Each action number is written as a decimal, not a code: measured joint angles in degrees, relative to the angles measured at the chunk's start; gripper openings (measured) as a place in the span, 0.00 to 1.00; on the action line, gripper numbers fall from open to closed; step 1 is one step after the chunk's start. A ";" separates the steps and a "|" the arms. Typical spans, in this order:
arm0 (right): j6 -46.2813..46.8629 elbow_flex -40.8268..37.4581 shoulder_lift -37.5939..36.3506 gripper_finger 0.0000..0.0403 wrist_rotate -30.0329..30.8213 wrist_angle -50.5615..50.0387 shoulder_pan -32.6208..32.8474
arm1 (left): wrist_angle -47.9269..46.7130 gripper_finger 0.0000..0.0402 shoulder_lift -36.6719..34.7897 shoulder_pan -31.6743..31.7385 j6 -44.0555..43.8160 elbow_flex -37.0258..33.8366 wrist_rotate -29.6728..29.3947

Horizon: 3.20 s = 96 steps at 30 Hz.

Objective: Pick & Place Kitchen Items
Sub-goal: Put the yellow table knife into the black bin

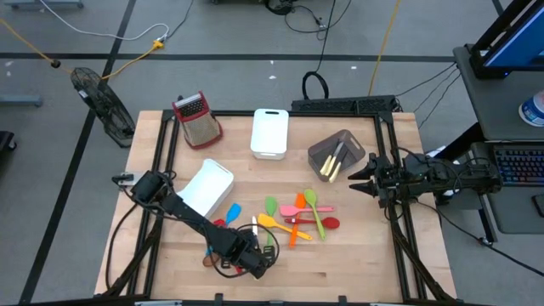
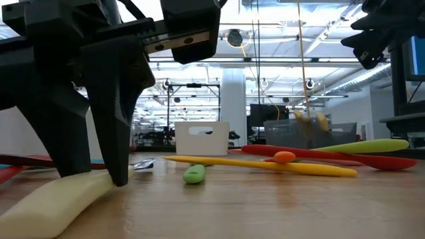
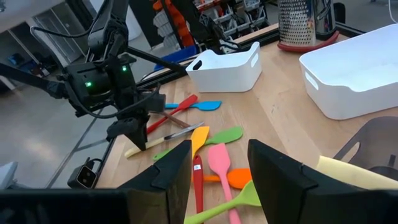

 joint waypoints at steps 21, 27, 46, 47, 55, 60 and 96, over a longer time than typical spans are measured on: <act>0.44 0.02 -0.02 0.38 -0.02 0.02 -0.02 | -1.56 0.11 -7.33 -0.05 2.10 -0.24 -6.16; 0.85 0.02 -0.02 0.38 -0.09 0.16 -0.02 | 0.22 0.11 -9.30 0.45 4.63 -0.15 -9.37; 4.94 0.02 0.33 0.38 -0.07 0.48 -0.02 | 29.30 0.11 -10.17 14.87 33.97 -0.02 0.12; 4.94 0.02 0.33 0.38 -0.02 0.48 0.00 | 30.01 0.11 -10.17 15.81 35.11 -0.02 1.90; 8.33 0.02 2.76 0.38 1.86 0.48 -0.04 | 34.63 0.11 -10.17 23.20 42.41 0.00 13.82; 13.35 0.02 6.54 0.38 1.74 2.77 -0.04 | 37.79 0.11 -10.23 27.37 45.12 0.00 19.43; 15.65 -0.04 28.40 0.38 2.93 33.51 -0.06 | 48.59 0.11 -10.25 40.38 55.70 0.07 27.85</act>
